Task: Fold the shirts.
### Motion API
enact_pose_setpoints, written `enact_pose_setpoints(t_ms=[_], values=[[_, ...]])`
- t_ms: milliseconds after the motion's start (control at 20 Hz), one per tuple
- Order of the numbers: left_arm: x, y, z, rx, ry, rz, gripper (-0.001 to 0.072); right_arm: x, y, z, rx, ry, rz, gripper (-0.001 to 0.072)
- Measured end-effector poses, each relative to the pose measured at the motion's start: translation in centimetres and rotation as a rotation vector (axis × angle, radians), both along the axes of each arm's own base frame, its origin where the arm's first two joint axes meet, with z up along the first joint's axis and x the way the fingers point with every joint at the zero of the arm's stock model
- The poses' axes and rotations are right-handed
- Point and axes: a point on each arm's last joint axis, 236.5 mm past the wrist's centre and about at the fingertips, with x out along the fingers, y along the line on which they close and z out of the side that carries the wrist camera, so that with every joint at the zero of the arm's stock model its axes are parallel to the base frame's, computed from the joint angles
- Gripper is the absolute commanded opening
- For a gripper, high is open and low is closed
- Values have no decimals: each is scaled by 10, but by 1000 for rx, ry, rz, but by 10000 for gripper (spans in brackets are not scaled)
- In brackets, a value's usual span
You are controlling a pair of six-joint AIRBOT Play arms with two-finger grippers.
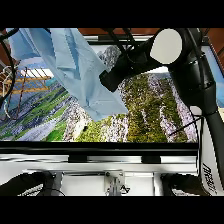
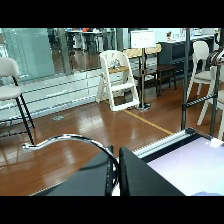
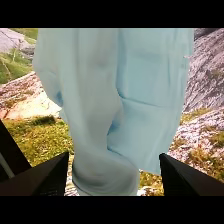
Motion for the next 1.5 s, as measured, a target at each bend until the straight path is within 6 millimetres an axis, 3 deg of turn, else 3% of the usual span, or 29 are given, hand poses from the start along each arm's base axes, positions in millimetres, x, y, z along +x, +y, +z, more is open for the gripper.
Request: enact_pose_setpoints(t_ms=[150,200,250,300,500,550,650,850,1000,1300,1500], values=[[0,0,0,0,0,0,52,2,11,-2,35,13,11,452],[0,0,0,0,0,0,51,3,14,-3,46,17,14,313],[0,0,0,-2,1,0,52,4,17,-3,56,19,16,112],[0,0,0,-2,0,1,51,5,19,-3,53,6,30,78],[0,1,1,-8,2,1,58,5,24,-2,70,2,50,76],[0,2,1,-10,1,3,125,3,27,-1,76,-4,61,76],[0,2,2,-3,-4,9,396,4,26,8,85,-38,69,75],[3,6,1,24,-17,32,416,11,11,29,66,-138,43,75],[4,7,-3,54,-18,44,635,21,-6,46,62,-207,-10,75],[1,7,-22,143,36,46,633,46,-44,66,84,-262,-138,74],[-7,11,-21,163,40,48,630,61,-64,73,98,-279,-204,72]])
